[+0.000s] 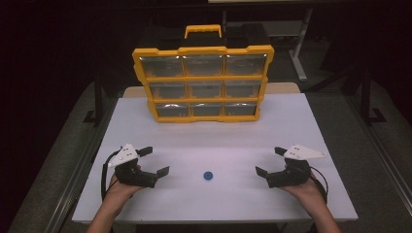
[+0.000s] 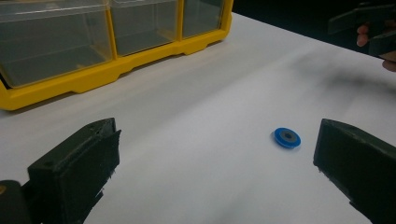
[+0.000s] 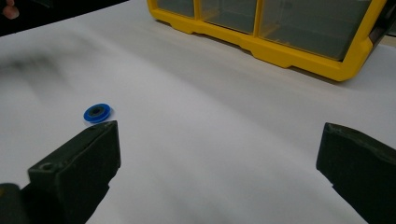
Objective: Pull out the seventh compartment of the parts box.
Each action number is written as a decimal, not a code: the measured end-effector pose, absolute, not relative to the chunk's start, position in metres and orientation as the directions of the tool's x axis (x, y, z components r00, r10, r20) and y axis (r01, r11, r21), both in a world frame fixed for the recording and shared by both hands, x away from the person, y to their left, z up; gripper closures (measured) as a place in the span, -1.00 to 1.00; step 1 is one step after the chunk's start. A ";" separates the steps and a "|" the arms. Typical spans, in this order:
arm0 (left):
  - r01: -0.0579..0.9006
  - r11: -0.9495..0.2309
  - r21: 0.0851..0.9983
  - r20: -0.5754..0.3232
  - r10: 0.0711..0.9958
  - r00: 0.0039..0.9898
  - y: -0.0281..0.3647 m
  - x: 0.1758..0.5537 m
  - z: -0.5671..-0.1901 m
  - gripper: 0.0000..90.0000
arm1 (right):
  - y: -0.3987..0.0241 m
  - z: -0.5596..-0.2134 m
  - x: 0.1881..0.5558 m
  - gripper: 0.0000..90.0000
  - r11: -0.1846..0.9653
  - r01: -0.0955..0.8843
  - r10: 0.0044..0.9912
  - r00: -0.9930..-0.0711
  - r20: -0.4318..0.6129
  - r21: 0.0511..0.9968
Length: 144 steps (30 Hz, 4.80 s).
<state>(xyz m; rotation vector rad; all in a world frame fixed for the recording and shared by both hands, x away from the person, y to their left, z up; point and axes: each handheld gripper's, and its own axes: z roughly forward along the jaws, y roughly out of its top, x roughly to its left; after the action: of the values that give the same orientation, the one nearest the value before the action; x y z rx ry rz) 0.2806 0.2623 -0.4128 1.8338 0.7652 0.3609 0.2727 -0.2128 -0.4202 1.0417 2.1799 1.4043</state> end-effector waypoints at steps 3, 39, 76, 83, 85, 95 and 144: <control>0.335 -0.230 0.914 -0.109 0.654 0.748 0.262 0.281 -0.413 -1.00 | -0.213 -0.420 0.272 -1.00 0.237 0.394 0.736 -0.670 0.101 0.888; 0.293 -0.260 0.920 -0.063 0.641 0.765 0.249 0.292 -0.408 -1.00 | -0.218 -0.417 0.268 -1.00 0.206 0.381 0.740 -0.663 0.111 0.901; 0.259 -0.270 0.927 -0.045 0.606 0.794 0.230 0.313 -0.405 -1.00 | -0.220 -0.419 0.272 -1.00 0.217 0.398 0.740 -0.662 0.116 0.891; 0.260 -0.260 0.930 -0.055 0.600 0.798 0.228 0.319 -0.408 -0.99 | -0.221 -0.420 0.272 -1.00 0.224 0.402 0.740 -0.663 0.113 0.888; 0.260 -0.262 0.929 -0.054 0.599 0.799 0.228 0.320 -0.408 -0.99 | -0.221 -0.420 0.272 -1.00 0.226 0.404 0.740 -0.663 0.113 0.886; 0.268 -0.265 0.926 -0.063 0.591 0.804 0.225 0.324 -0.408 -0.99 | -0.220 -0.421 0.272 -1.00 0.235 0.406 0.737 -0.666 0.110 0.883; 0.244 -0.287 0.926 -0.043 0.564 0.825 0.194 0.340 -0.411 -1.00 | -0.217 -0.421 0.271 -1.00 0.238 0.402 0.729 -0.675 0.110 0.884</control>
<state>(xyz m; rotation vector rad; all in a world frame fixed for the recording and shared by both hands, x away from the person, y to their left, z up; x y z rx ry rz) 0.3395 0.1942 -0.4108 1.8741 0.6092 0.3526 0.2711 -0.2171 -0.4214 1.0469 2.1919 1.4124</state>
